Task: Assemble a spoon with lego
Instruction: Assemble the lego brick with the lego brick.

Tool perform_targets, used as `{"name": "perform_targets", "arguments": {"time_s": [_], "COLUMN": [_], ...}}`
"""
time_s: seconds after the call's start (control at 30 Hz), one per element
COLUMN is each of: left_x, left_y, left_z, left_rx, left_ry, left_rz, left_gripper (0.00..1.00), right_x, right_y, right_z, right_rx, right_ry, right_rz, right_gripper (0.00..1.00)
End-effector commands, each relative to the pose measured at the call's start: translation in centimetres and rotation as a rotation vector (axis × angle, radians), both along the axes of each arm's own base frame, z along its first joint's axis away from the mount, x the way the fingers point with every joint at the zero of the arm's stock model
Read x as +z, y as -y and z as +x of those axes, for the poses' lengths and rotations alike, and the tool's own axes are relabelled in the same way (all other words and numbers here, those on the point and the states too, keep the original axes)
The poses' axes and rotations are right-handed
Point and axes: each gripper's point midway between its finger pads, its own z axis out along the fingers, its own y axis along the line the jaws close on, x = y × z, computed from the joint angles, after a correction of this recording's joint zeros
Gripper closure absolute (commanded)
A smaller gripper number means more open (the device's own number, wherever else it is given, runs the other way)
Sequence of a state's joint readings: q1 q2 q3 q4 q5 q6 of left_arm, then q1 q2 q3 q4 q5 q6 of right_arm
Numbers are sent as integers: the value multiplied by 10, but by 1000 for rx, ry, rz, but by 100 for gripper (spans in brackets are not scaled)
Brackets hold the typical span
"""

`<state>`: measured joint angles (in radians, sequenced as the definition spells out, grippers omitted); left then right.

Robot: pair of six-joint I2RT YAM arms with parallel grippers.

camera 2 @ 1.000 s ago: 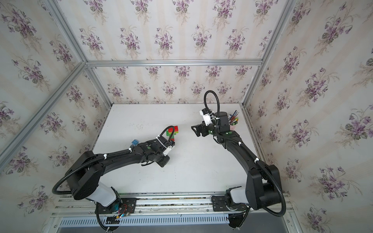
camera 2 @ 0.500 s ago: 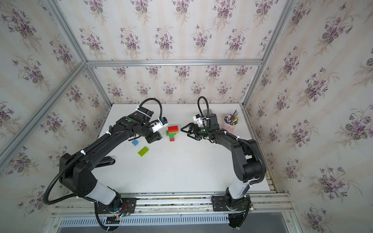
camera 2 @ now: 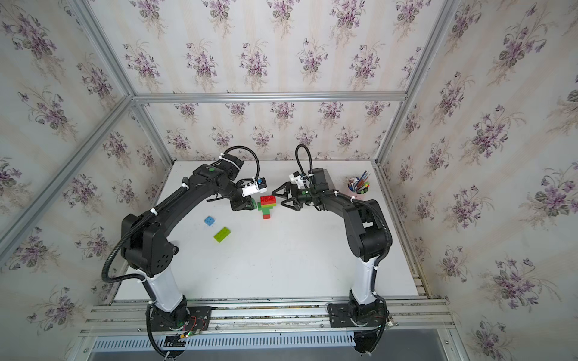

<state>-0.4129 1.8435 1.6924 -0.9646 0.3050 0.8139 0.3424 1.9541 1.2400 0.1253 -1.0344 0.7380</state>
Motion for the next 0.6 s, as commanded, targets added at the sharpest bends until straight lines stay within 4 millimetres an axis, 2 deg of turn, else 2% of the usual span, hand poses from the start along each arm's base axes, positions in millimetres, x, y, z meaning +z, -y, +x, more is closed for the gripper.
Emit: {"name": "perform_targets", "arguments": {"time_s": [0.0,0.23,0.57], "left_x": [-2,-9,-6], "left_y": [0,-1,1], "left_z": [0,11,20], "left_rx": [-52,-61,-73], "left_ry": [1,3,9], "left_rz": [15,43,36], "left_gripper": [76,75,75], "right_x": [-7,-19,-21], "right_y": [-4,-13,-22], "right_z": [1,-2,-1], "right_rx": [-2,14,41], "right_ry": [-32,-50,-53], "right_rz": [-4,-9,10], "right_gripper": [0,0,0]}}
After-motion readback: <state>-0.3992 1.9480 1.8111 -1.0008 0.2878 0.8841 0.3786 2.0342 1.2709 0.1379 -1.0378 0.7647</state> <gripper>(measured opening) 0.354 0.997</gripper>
